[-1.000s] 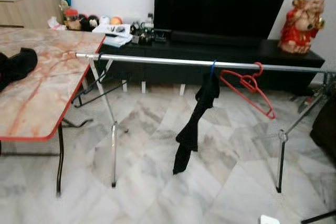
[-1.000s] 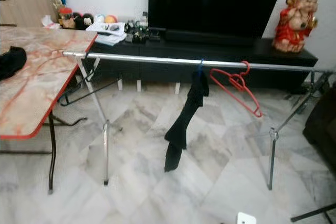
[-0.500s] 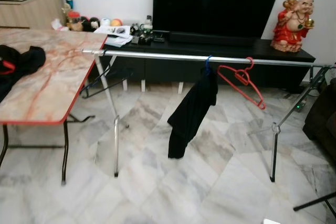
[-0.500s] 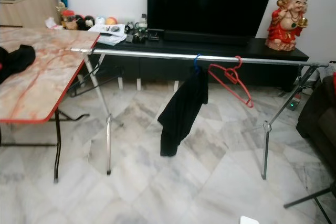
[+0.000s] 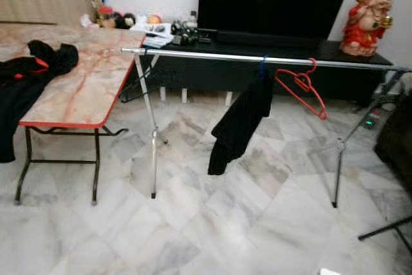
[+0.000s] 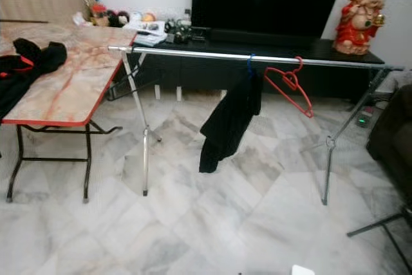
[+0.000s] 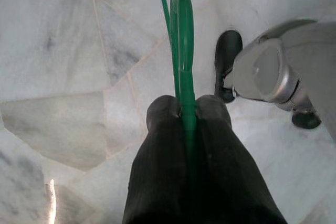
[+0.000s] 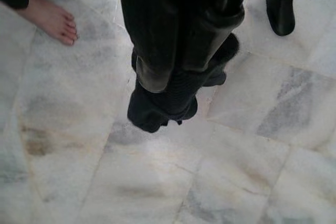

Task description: Hang hanger

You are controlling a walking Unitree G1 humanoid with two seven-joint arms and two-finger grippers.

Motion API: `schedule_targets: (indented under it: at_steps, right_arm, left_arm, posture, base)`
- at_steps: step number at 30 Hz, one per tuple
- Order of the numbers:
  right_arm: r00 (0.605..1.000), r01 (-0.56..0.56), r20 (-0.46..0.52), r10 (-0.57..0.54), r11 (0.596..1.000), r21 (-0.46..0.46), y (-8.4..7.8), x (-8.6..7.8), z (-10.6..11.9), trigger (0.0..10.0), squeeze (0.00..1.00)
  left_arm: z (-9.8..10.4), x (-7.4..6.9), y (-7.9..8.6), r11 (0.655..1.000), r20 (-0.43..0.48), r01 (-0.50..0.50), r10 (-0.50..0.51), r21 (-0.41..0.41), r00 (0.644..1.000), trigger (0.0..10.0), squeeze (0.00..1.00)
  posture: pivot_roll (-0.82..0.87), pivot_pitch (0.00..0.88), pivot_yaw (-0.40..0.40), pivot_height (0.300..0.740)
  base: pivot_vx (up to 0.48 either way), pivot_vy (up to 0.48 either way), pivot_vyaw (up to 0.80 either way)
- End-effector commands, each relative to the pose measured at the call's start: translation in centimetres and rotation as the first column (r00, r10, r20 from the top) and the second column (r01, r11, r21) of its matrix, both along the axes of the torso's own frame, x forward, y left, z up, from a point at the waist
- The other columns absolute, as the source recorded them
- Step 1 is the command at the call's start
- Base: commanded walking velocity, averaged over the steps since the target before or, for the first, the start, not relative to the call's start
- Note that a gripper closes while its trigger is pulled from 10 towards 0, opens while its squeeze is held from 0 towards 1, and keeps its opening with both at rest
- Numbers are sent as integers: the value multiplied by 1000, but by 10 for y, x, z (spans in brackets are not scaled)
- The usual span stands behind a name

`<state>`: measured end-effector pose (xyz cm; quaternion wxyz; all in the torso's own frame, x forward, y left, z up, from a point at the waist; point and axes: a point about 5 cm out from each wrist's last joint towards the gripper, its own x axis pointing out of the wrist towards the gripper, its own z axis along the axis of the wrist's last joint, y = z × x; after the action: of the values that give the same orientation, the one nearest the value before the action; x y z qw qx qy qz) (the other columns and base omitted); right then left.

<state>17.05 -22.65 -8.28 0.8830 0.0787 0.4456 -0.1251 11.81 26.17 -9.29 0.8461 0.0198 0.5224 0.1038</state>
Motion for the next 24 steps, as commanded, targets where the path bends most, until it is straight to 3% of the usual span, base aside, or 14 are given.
schedule_targets:
  at_steps: [1, 10, 16, 24]
  right_arm:
    - [1000, 0, 17, 0, 1000, -18, -6, 3, 3, 10000, 0]
    - [1000, 2, 22, -2, 1000, -17, -6, 4, 3, 10000, 0]
    - [999, 18, 45, -17, 1000, -11, -6, 5, 5, 10000, 0]
    - [989, 106, 104, -106, 994, 5, -8, 6, 7, 10000, 0]
  left_arm:
    - [-1, 0, -4, 1000, -7, 14, -14, -5, 1000, 10000, 0]
    - [-2, -1, -5, 1000, -14, 17, -17, -1, 1000, 10000, 0]
    - [-1, -1, -3, 999, -22, 26, -25, 22, 999, 10000, 0]
    - [7, 15, 6, 997, 57, 4, -8, 77, 998, 10000, 0]
  posture:
    - [137, 0, -90, 740]
    - [138, 0, -91, 740]
    - [136, 0, -91, 740]
    - [143, 0, -94, 740]
  base:
    - [-289, 0, 0]
    - [-288, 0, 0]
    - [0, 0, 0]
    - [0, 0, 0]
